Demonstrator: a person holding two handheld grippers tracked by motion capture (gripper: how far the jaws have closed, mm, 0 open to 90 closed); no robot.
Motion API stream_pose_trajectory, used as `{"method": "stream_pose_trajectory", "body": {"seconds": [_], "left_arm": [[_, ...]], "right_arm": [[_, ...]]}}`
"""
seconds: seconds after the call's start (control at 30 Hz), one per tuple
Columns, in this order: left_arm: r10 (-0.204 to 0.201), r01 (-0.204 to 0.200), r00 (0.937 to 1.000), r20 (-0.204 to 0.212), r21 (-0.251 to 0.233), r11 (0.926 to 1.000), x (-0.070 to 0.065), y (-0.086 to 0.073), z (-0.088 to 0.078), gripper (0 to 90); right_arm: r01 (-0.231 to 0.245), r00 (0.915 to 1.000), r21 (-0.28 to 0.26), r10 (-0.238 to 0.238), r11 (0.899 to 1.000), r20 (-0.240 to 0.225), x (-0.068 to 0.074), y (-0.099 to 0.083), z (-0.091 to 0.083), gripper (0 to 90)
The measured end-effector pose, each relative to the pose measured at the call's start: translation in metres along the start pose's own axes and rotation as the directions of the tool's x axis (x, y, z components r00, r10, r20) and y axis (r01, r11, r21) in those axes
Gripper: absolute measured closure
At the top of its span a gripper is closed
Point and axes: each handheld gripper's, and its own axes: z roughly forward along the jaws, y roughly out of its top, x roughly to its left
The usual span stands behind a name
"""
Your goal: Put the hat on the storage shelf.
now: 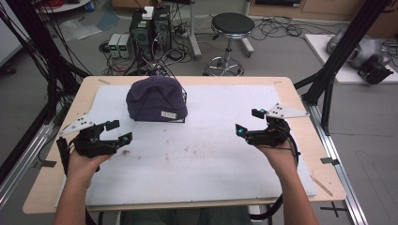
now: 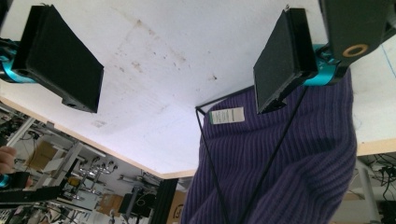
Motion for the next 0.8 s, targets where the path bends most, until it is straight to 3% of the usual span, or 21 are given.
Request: {"method": "stream_pose_trajectory", "body": {"seconds": [0.2,0.37,0.47,0.53,0.63,0.8], "left_arm": [[-0.051,0.051,0.9987,0.001,0.016,0.9986,0.007,-0.016,0.004,16.3],[-0.044,0.044,0.9990,-0.003,0.010,0.9990,0.006,-0.017,0.003,16.3],[-0.035,0.035,0.9993,-0.017,0.038,0.9987,0.005,-0.021,0.008,16.3],[-0.022,0.024,0.9994,-0.028,0.058,0.9980,0.004,-0.022,0.010,16.3],[-0.023,0.024,0.9995,-0.021,0.064,0.9977,0.003,-0.022,0.013,16.4],[-0.027,0.028,0.9994,-0.022,0.054,0.9982,0.001,-0.021,0.012,16.3]], "right_arm": [[-0.017,0.9999,-0.022,0.017,1.000,0.005,0.000,-0.010,-0.004,11.8],[-0.026,0.9996,0.005,0.026,1.000,0.009,-0.003,-0.016,-0.002,11.8],[-0.029,0.9996,0.013,0.029,0.999,0.005,-0.004,-0.019,0.000,11.8],[-0.030,0.9995,0.046,0.029,0.999,0.008,-0.004,-0.021,0.003,11.8],[-0.037,0.9993,0.027,0.037,0.999,-0.006,-0.001,-0.023,0.005,11.8],[-0.029,0.9995,0.043,0.029,0.999,-0.007,0.002,-0.024,0.008,11.8]]}}
